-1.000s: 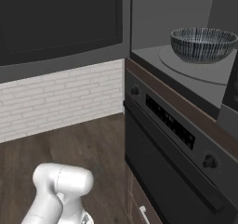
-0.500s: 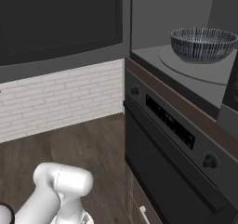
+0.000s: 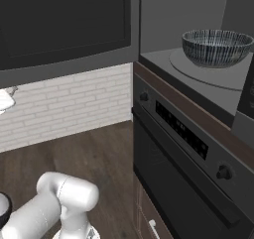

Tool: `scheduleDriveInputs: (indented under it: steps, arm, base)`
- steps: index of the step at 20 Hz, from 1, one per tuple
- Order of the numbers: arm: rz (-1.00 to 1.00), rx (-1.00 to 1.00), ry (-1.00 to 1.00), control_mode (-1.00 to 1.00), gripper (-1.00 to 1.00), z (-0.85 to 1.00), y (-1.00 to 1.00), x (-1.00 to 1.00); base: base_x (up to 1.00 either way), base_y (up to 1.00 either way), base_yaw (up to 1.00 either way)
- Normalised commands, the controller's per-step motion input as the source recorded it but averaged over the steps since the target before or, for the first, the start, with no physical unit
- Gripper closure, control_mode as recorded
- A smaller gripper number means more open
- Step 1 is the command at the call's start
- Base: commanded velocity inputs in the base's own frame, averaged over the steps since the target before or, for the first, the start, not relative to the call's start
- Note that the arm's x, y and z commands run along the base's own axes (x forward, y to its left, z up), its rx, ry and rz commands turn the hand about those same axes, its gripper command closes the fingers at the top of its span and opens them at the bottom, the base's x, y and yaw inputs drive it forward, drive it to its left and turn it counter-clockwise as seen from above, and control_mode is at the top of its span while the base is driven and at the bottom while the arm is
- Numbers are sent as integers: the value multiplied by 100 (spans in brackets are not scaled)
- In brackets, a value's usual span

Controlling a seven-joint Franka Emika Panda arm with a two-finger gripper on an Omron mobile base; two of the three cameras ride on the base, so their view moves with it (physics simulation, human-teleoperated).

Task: Pick the garlic from the sink and place it in the bowl. Then pick the bowl and place it in the microwave. Then close the microwave door and press the start button.

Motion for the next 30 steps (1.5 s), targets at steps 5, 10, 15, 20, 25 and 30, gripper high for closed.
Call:
scheduleDriveInputs:
  steps: [5, 10, 15, 20, 25, 30]
  arm:
    - [0, 3, -10, -100, -100, 9, -27, 31]
    - [0, 7, -15, -100, -100, 33, -46, 0]
    - [0, 10, -14, -100, -100, 37, -56, 0]
    - [-1, 5, -14, -100, -100, 14, -34, 1]
    - [-9, 0, -32, -100, -100, 8, -12, -30]
    - [-28, 6, -50, -100, -100, 48, -35, -46]
  base:
    - [0, 0, 0]
    - [0, 0, 0]
    - [0, 0, 0]
    - [0, 0, 0]
    - [0, 0, 0]
    - [0, 0, 0]
